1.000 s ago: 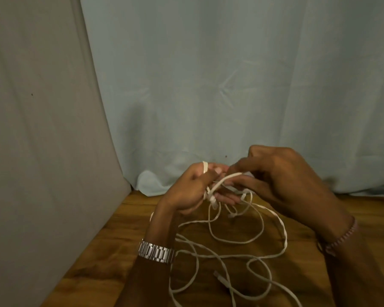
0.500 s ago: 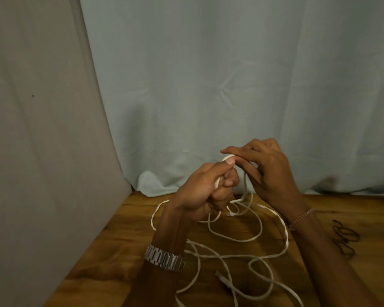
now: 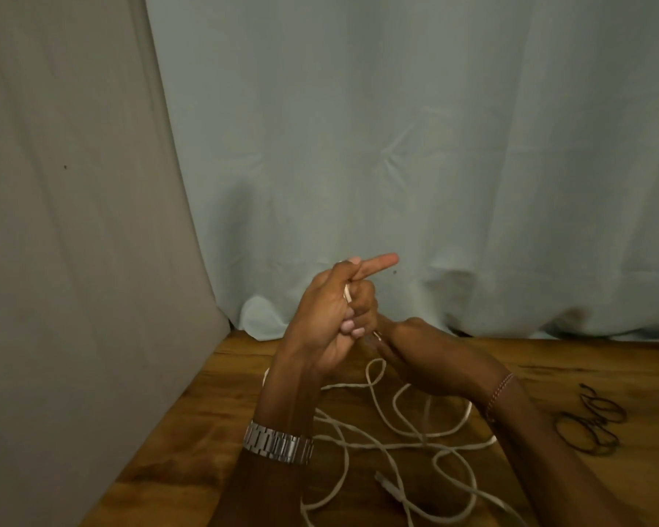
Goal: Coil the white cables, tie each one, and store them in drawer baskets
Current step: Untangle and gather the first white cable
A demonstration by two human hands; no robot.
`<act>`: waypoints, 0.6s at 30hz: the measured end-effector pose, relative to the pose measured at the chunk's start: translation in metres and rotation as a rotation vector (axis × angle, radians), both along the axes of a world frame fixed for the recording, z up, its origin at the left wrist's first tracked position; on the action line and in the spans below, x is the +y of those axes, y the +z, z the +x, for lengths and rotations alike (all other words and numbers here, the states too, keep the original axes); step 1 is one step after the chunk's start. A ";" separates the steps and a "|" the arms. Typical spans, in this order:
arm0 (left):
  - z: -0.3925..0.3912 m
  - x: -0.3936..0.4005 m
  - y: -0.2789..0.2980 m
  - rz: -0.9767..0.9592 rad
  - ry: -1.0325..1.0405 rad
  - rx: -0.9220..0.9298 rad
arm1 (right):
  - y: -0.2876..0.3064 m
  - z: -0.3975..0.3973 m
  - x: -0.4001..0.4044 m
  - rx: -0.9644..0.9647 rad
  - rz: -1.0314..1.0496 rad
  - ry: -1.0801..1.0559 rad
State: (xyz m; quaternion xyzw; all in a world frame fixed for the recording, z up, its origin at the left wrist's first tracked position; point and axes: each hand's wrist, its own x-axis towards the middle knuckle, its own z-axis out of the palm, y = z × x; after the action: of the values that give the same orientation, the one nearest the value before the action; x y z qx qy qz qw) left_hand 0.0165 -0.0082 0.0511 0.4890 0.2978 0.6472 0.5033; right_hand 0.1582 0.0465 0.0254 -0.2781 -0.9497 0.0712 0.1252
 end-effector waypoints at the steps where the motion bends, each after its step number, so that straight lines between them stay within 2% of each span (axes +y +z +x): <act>1: -0.002 -0.001 0.000 -0.004 0.035 0.007 | 0.002 -0.001 -0.004 -0.053 0.009 -0.004; 4: -0.001 -0.005 0.002 -0.022 0.080 0.035 | 0.009 0.003 -0.015 -0.111 0.038 -0.040; 11: 0.006 -0.004 -0.001 -0.049 0.142 0.151 | 0.022 0.016 -0.029 -0.085 0.261 0.034; 15: 0.013 -0.004 -0.006 -0.080 0.251 0.380 | 0.028 0.020 -0.035 0.073 0.341 0.157; 18: 0.010 -0.003 -0.008 0.029 0.330 0.563 | 0.038 0.025 -0.041 0.176 0.456 0.164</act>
State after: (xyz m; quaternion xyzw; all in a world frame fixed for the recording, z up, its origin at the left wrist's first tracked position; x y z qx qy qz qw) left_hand 0.0261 -0.0110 0.0428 0.6011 0.4914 0.5634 0.2825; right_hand 0.1831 0.0059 0.0631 -0.1573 -0.9460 -0.1107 0.2608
